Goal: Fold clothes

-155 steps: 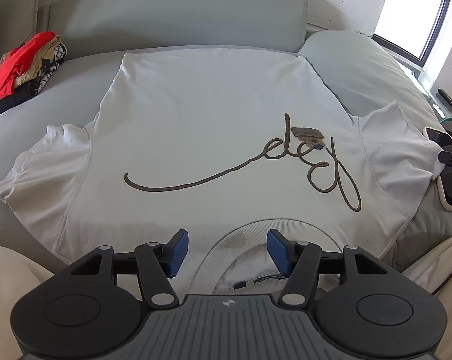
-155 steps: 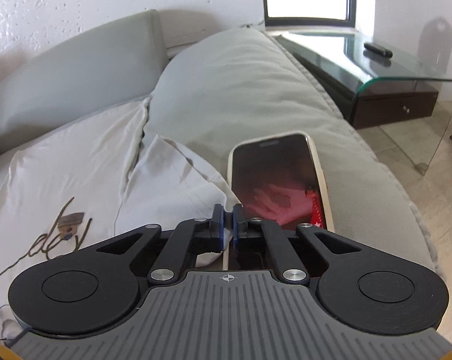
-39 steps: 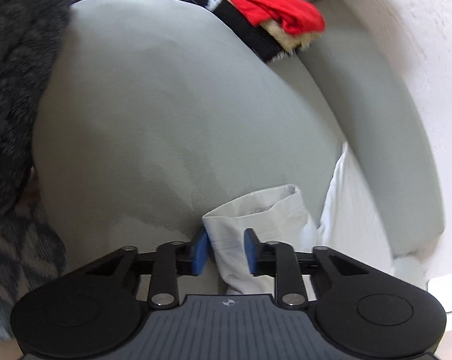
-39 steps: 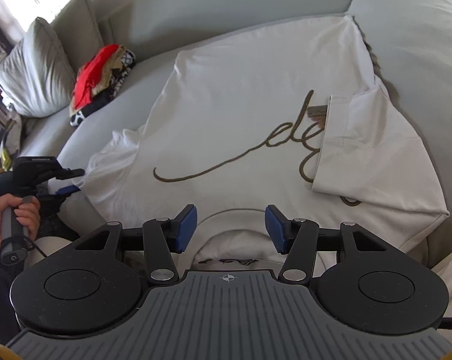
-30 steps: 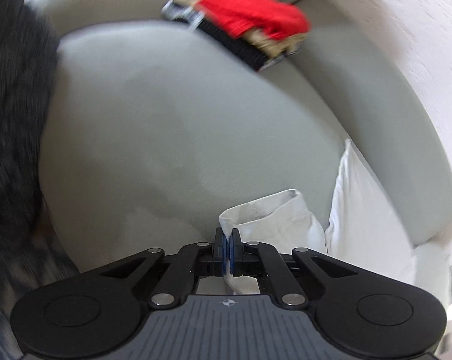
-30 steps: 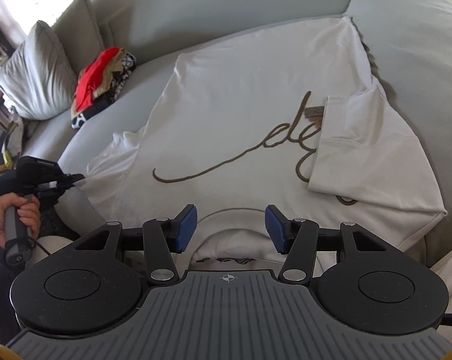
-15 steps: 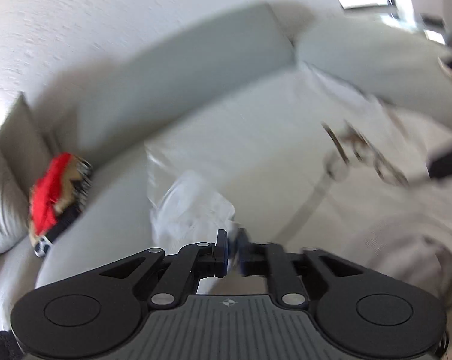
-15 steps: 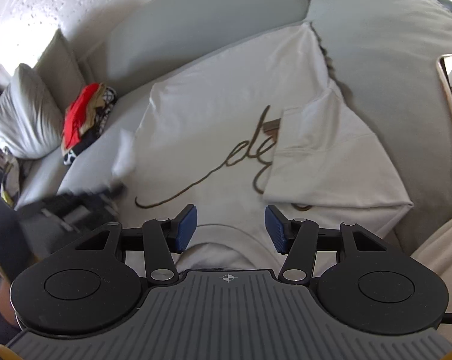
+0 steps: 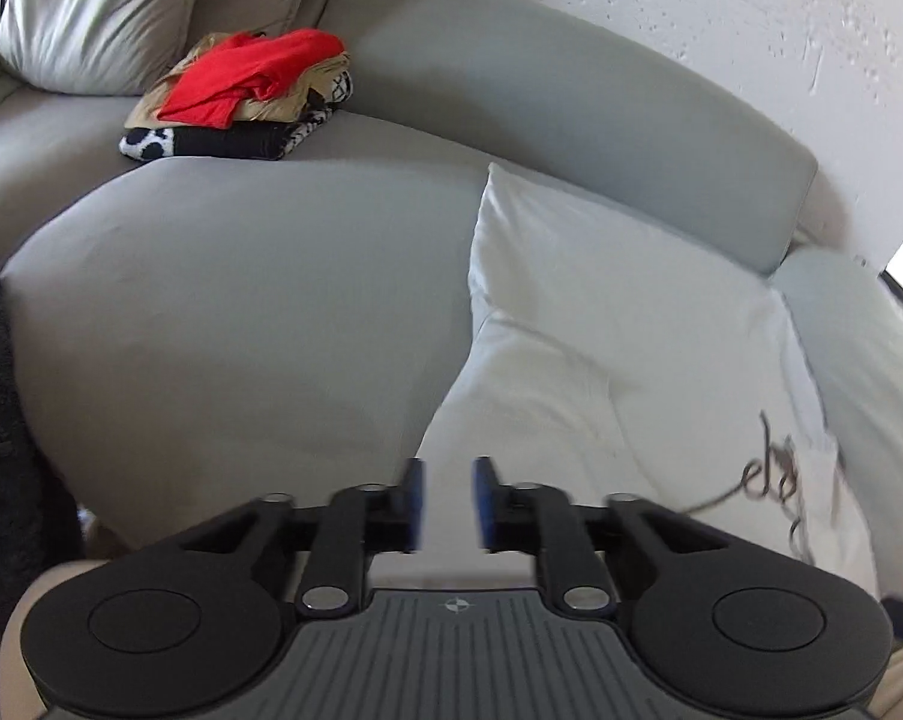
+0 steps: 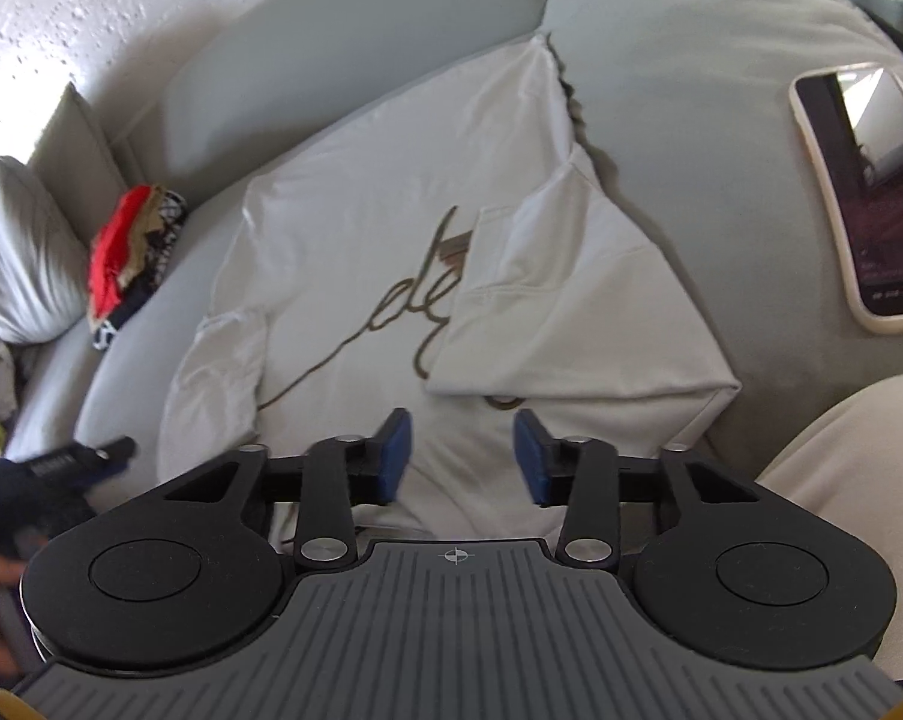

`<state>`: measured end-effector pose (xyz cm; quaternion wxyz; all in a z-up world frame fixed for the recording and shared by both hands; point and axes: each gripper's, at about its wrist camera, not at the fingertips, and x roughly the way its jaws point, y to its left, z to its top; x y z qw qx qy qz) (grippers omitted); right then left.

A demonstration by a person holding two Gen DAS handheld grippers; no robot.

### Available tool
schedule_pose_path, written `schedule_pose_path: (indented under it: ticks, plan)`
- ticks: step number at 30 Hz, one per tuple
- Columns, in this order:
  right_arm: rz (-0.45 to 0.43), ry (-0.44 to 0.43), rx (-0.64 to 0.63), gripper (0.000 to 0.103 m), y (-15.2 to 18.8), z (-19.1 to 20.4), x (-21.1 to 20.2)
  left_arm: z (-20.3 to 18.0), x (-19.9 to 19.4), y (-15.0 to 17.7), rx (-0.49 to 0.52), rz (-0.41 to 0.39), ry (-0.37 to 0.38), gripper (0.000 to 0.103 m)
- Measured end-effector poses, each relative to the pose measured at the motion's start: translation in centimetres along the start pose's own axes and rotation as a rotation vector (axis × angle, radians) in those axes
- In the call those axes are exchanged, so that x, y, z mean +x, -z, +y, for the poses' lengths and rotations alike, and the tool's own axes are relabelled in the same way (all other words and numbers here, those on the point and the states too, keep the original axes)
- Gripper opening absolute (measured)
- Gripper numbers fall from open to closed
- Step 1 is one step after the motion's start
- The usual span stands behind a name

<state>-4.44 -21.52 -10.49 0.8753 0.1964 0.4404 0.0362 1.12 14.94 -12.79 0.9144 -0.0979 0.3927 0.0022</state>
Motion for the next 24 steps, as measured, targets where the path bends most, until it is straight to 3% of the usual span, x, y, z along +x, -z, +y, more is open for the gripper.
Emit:
schedule_pose_path:
  ticks: [5, 9, 13, 15, 18, 21, 24]
  plan:
    - [-0.056, 0.142, -0.119, 0.040, -1.7, 0.4, 2.6, -0.3, 3.0, -2.5, 0.016, -0.011, 0.032, 0.008]
    - [-0.060, 0.270, -0.186, 0.041, -2.7, -0.1, 5.8, -1.2, 3.7, -1.1, 0.092, 0.029, 0.007, 0.009]
    - [0.055, 0.436, -0.179, 0.039, -1.9, -2.1, 7.0, -1.9, 3.4, 0.8, 0.175, 0.061, -0.027, 0.009]
    - [0.081, 0.449, -0.159, 0.032, -1.3, -3.1, 6.0, -2.2, 3.3, 1.7, 0.216, 0.076, -0.044, 0.009]
    - [0.128, 0.434, -0.119, 0.029, -1.4, -3.9, 4.5, -2.2, 2.5, 2.7, 0.237, 0.096, -0.044, 0.010]
    - [0.034, 0.357, -0.084, 0.033, -2.5, -3.6, 2.6, -1.8, 1.3, 1.9, 0.182, 0.074, 0.004, 0.012]
    - [-0.048, 0.263, -0.047, 0.032, -4.7, -3.0, 2.9, -2.1, 1.7, -0.3, 0.156, 0.027, 0.023, 0.015]
